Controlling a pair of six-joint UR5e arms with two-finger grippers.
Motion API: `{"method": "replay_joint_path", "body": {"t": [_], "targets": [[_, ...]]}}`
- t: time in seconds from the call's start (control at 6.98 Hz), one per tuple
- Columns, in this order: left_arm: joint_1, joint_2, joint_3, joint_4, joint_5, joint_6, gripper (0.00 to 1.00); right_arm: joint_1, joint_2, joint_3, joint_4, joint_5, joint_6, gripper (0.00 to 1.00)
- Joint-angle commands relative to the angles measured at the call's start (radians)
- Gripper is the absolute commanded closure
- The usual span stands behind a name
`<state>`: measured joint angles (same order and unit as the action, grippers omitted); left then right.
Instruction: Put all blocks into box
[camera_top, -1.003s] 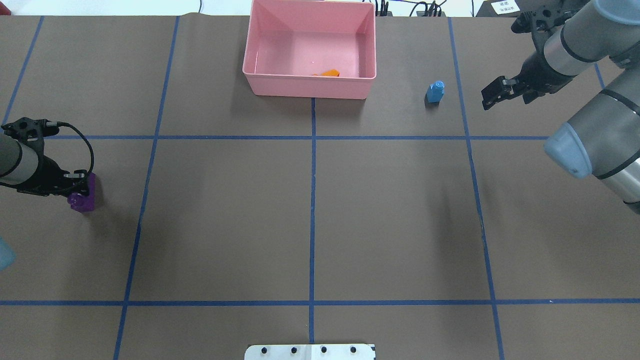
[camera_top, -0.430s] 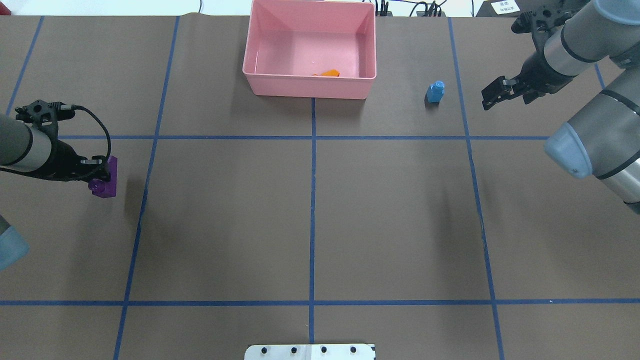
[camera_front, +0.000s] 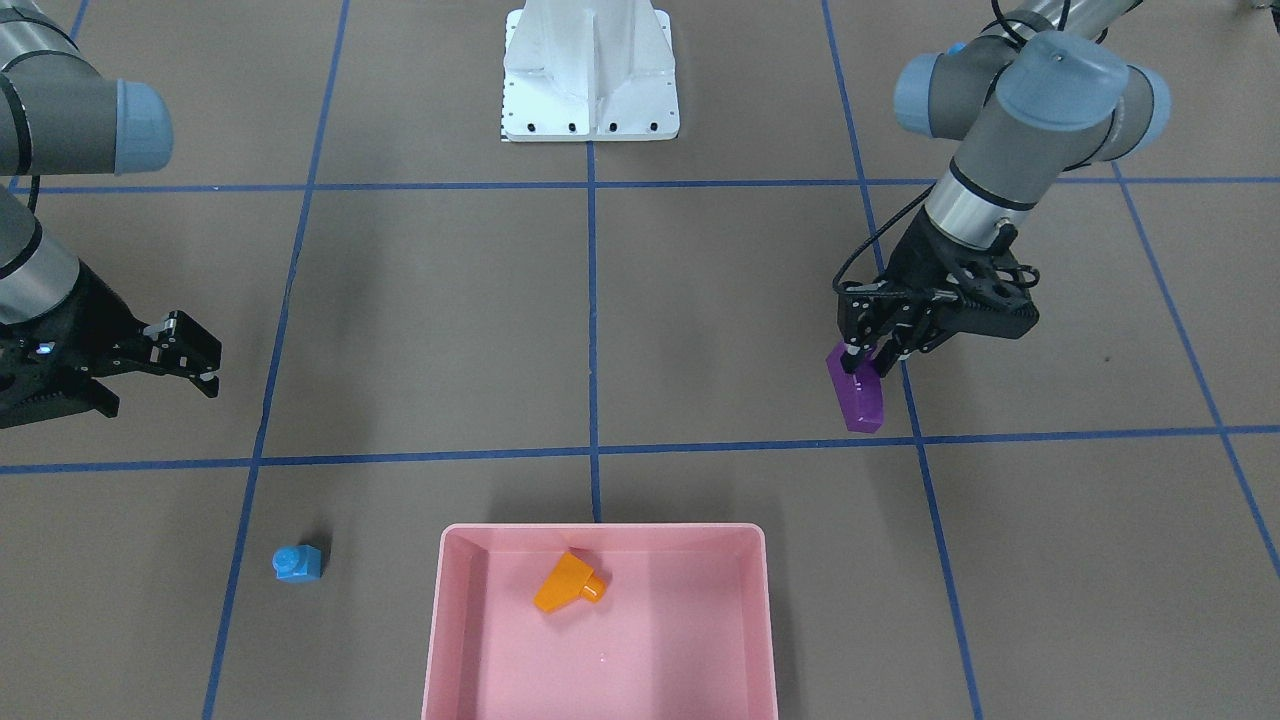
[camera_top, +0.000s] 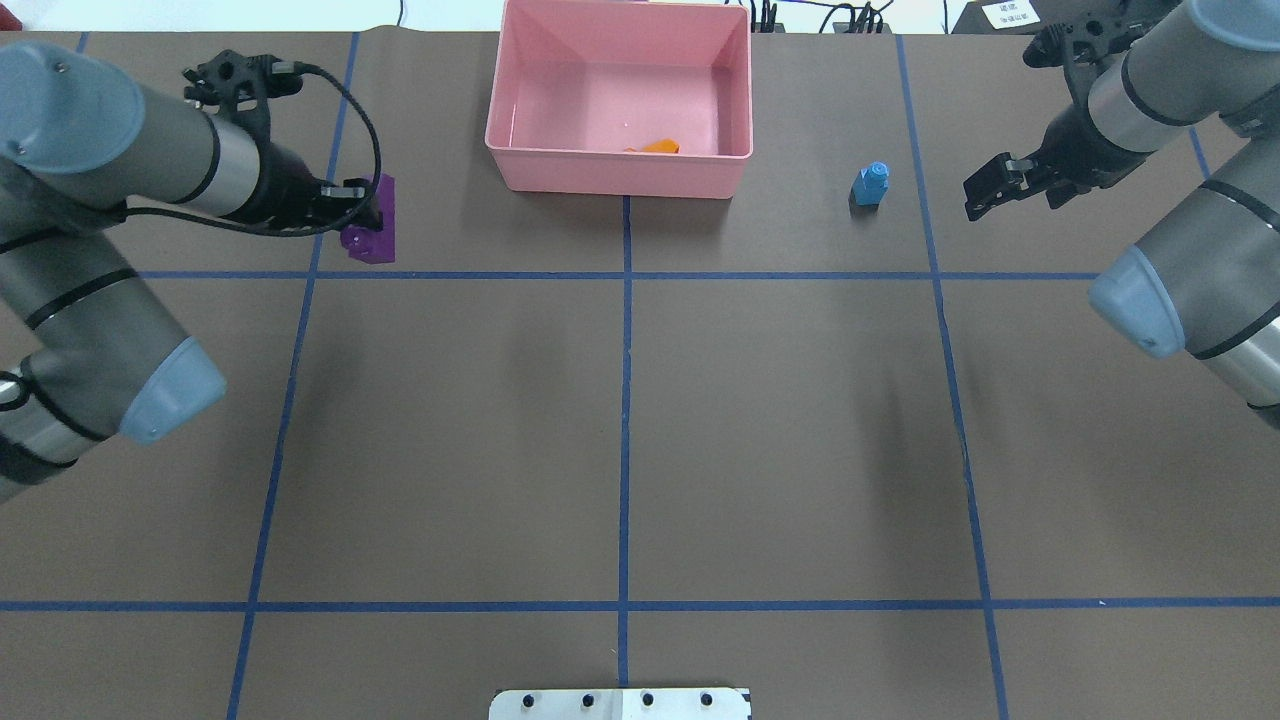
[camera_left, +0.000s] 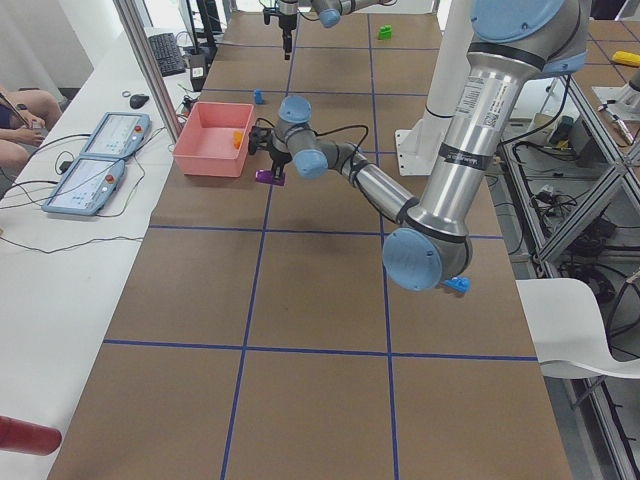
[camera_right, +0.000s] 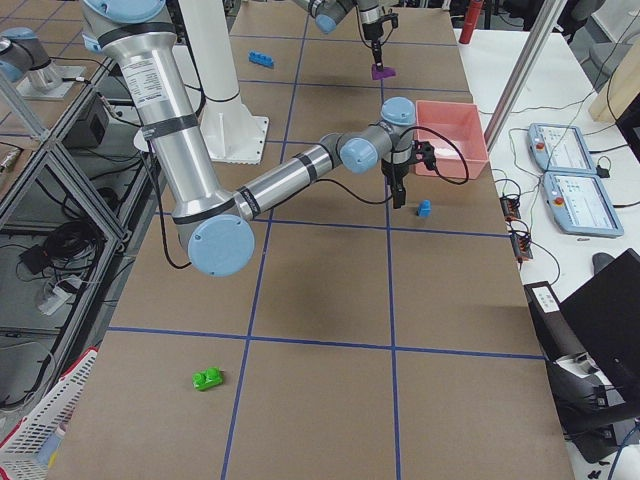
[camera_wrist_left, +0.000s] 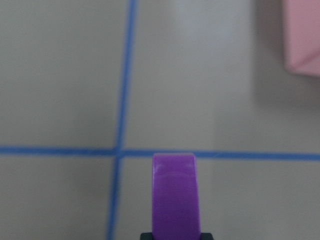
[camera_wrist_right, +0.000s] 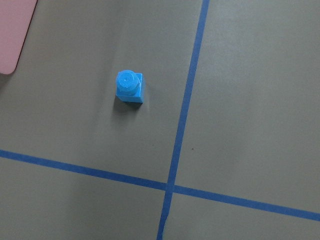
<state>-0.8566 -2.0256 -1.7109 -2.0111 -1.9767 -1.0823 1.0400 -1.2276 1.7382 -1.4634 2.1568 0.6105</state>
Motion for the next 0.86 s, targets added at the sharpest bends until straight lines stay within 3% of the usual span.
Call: {"method": "replay_joint_path", "body": {"t": [0.0, 0.43, 0.72], "targets": [[-0.028, -0.251, 0.236, 0.002, 0.002, -0.008, 1.0, 0.0, -0.001, 0.0, 0.0, -0.002, 0.0, 0.01], [-0.082, -0.558, 0.648, -0.005, 0.006, -0.004, 1.0, -0.001, 0.0, -0.002, 0.0, -0.002, 0.002, 0.01], [-0.081, -0.689, 0.848, -0.006, 0.056, -0.001, 1.0, -0.001, 0.002, -0.002, 0.0, -0.002, 0.005, 0.01]]}}
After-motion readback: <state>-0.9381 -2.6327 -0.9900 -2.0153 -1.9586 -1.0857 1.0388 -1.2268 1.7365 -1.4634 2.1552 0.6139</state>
